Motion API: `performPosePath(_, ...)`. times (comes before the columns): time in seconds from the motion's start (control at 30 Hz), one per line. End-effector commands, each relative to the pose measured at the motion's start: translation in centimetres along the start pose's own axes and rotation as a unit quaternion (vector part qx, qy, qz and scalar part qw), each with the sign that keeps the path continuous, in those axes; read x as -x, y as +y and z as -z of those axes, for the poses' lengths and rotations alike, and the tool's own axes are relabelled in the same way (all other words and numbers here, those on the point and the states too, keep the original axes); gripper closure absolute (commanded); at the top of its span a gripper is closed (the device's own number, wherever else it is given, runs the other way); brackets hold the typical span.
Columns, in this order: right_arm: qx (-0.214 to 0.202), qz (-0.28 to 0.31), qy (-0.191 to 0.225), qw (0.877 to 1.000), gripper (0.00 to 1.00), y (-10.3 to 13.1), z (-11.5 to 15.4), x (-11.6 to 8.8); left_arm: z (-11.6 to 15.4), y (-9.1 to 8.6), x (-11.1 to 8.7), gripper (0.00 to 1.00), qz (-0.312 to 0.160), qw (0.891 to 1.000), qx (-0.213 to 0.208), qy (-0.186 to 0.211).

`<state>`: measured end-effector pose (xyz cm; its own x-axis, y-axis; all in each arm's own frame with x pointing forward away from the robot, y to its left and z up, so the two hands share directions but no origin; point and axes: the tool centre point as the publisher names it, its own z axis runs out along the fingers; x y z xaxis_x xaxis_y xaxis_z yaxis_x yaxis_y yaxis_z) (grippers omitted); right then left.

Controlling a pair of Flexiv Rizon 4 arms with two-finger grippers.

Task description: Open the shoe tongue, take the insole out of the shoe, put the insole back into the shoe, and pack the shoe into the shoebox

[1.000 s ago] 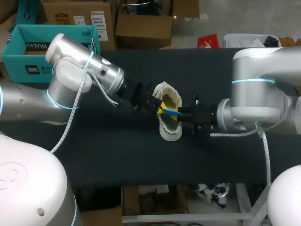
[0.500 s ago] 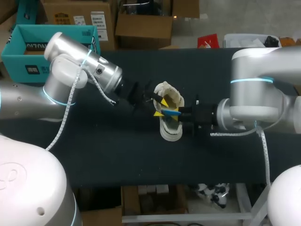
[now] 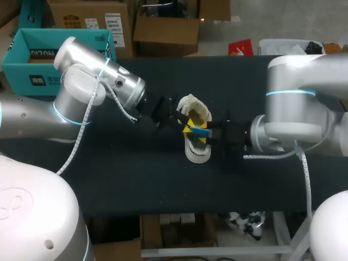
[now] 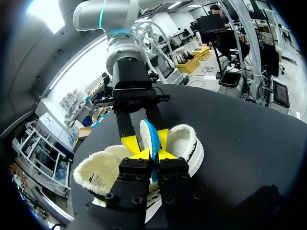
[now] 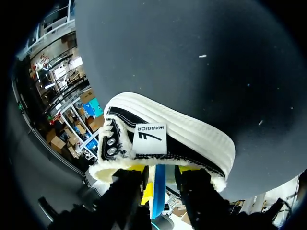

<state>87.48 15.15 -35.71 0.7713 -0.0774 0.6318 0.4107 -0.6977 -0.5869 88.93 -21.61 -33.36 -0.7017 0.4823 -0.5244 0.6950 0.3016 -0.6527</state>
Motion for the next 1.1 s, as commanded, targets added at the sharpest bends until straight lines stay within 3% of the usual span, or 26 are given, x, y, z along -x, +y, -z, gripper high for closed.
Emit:
performPosePath(0.03, 0.027, 0.004, 0.016, 1.0, 0.51, -1.9, 1.4, 0.7, -0.2, 0.3, -0.2, 1.0, 0.001, 1.0, 0.0, -0.004)
performPosePath(0.17, 0.032, 0.008, 0.019, 0.999, 0.65, -2.4, 1.9, 0.9, -0.3, 0.2, -0.3, 1.0, 0.002, 1.0, 0.001, -0.005)
performPosePath(0.23, 0.032, 0.009, 0.019, 0.999, 0.96, -2.5, 1.9, 1.0, -0.4, 0.2, -0.3, 1.0, 0.002, 1.0, 0.001, -0.005)
performPosePath(0.27, 0.032, 0.01, 0.019, 0.999, 1.0, -2.4, 1.9, 1.0, -0.5, 0.1, -0.3, 1.0, 0.003, 1.0, 0.001, -0.005)
performPosePath(0.47, 0.023, 0.013, 0.015, 1.0, 1.0, -1.7, 1.0, 0.9, -0.8, 0.3, -0.3, 1.0, 0.004, 1.0, 0.004, -0.003)
performPosePath(0.73, 0.018, 0.006, 0.003, 1.0, 1.0, 0.3, -0.8, 0.0, -0.8, 2.3, 0.8, 1.0, 0.033, 0.999, 0.012, -0.004)
performPosePath(0.8, 0.018, 0.005, 0.001, 1.0, 1.0, 0.7, -1.1, -0.3, -0.8, 2.6, 0.9, 0.91, 0.037, 0.999, 0.011, -0.004)
performPosePath(0.93, 0.023, 0.003, -0.003, 1.0, 1.0, 0.8, -1.3, -0.4, -0.4, 2.5, 0.7, 0.55, 0.043, 0.999, 0.0, -0.001)
performPosePath(0.97, 0.024, 0.002, -0.003, 1.0, 1.0, 0.8, -1.3, -0.5, -0.2, 2.4, 0.6, 0.3, 0.044, 0.999, -0.003, -0.001)
performPosePath(1.0, 0.025, 0.003, -0.004, 1.0, 1.0, 0.8, -1.2, -0.4, -0.1, 2.2, 0.5, 0.16, 0.045, 0.999, -0.008, 0.001)
performPosePath(1.03, 0.026, 0.003, -0.005, 1.0, 1.0, 0.8, -1.2, -0.4, 0.2, 2.0, 0.4, 0.07, 0.045, 0.999, -0.012, 0.002)
performPosePath(1.1, 0.029, 0.006, -0.006, 1.0, 1.0, 0.5, -0.9, -0.2, 0.6, 1.5, 0.2, 0.0, 0.045, 0.999, -0.016, 0.004)
